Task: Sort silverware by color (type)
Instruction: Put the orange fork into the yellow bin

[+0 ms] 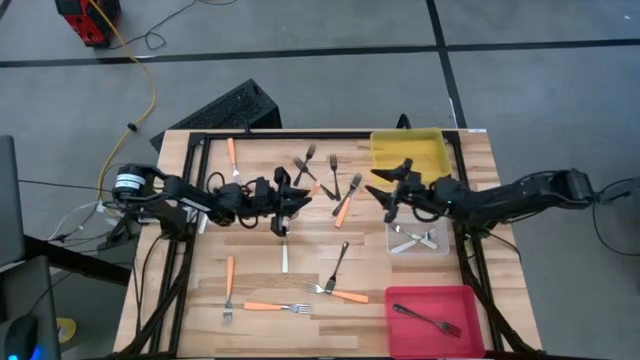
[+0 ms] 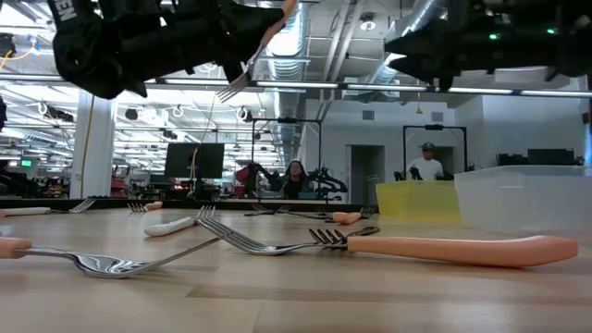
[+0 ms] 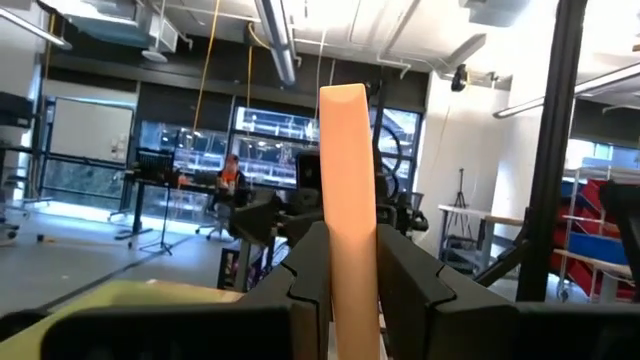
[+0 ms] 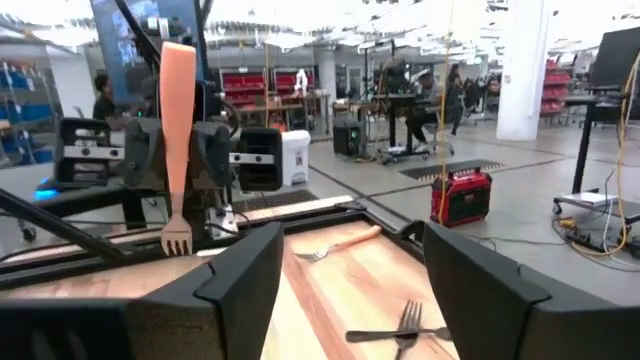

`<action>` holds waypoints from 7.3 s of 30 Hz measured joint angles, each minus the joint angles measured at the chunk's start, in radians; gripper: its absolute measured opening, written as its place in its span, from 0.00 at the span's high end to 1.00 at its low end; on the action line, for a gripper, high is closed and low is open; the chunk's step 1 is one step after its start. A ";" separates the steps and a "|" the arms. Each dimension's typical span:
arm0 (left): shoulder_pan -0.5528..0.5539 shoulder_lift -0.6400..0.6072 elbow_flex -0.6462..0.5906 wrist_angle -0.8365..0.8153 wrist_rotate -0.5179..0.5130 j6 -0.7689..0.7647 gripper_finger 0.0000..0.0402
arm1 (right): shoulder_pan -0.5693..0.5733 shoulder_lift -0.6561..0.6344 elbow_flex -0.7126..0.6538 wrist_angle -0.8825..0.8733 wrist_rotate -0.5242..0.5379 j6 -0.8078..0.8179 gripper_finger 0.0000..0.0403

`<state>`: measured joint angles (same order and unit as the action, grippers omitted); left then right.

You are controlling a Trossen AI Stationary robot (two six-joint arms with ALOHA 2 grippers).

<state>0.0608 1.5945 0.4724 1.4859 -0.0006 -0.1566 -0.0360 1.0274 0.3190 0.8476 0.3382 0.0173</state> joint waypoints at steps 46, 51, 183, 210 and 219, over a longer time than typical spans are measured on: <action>0.000 0.027 0.020 -0.032 -0.011 0.082 0.90 | -0.039 0.467 0.549 -0.146 -0.442 0.026 0.27; 0.000 0.027 0.020 -0.032 -0.011 0.084 0.90 | -0.039 0.467 0.549 -0.148 -0.442 0.027 0.38; -0.003 -0.353 0.020 -0.892 -0.303 -0.058 0.28 | -0.303 0.466 0.594 -1.482 0.802 0.062 0.76; 0.009 -0.353 0.020 -0.911 -0.339 0.005 0.28 | -0.297 0.466 0.588 -1.547 0.707 0.064 0.76; 0.009 -0.353 0.020 -0.911 -0.338 0.003 0.28 | -0.353 0.464 0.476 -1.347 0.607 0.000 0.76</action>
<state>0.0700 1.2415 0.4923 0.5747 -0.3388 -0.1534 -0.3894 1.4911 0.7950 -0.4996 0.9453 0.0170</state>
